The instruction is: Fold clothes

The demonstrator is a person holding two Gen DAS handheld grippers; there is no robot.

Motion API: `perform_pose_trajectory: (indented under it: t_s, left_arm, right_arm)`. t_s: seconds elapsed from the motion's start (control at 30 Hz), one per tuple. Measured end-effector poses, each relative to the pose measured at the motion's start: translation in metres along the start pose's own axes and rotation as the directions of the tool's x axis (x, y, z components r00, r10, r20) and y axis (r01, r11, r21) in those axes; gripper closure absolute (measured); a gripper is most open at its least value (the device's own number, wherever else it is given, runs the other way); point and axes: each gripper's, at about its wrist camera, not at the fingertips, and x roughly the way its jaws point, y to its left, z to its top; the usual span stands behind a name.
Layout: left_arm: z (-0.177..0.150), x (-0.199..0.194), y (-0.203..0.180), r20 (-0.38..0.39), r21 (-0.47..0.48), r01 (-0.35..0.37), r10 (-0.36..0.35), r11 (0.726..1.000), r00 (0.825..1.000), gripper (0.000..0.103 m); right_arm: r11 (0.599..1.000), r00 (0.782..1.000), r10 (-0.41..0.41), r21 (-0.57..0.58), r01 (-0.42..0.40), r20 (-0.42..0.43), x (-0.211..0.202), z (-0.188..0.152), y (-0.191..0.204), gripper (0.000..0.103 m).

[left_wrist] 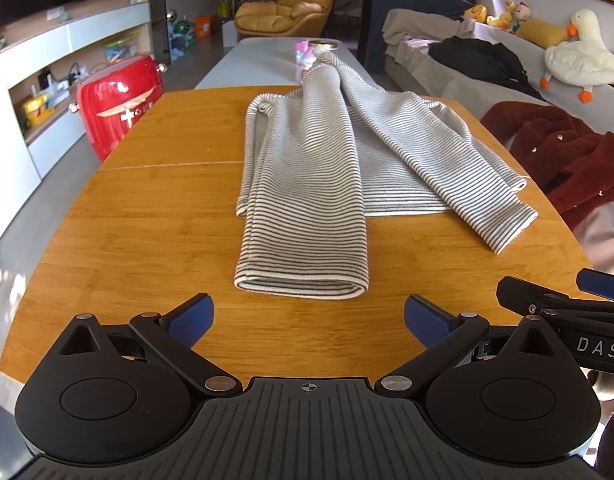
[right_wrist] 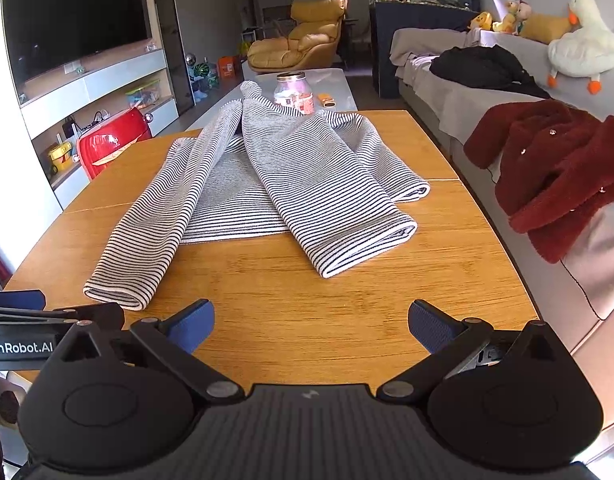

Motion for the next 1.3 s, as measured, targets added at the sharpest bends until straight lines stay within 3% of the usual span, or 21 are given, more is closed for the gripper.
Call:
perform_pose_trajectory:
  t_s: [1.3]
  left_arm:
    - [0.0055, 0.0033, 0.0048, -0.034, -0.005, 0.002, -0.002, 1.0, 0.999, 0.0]
  right_arm:
    - [1.0, 0.999, 0.01, -0.015, -0.011, -0.03, 0.0081, -0.0013, 0.0005, 0.0]
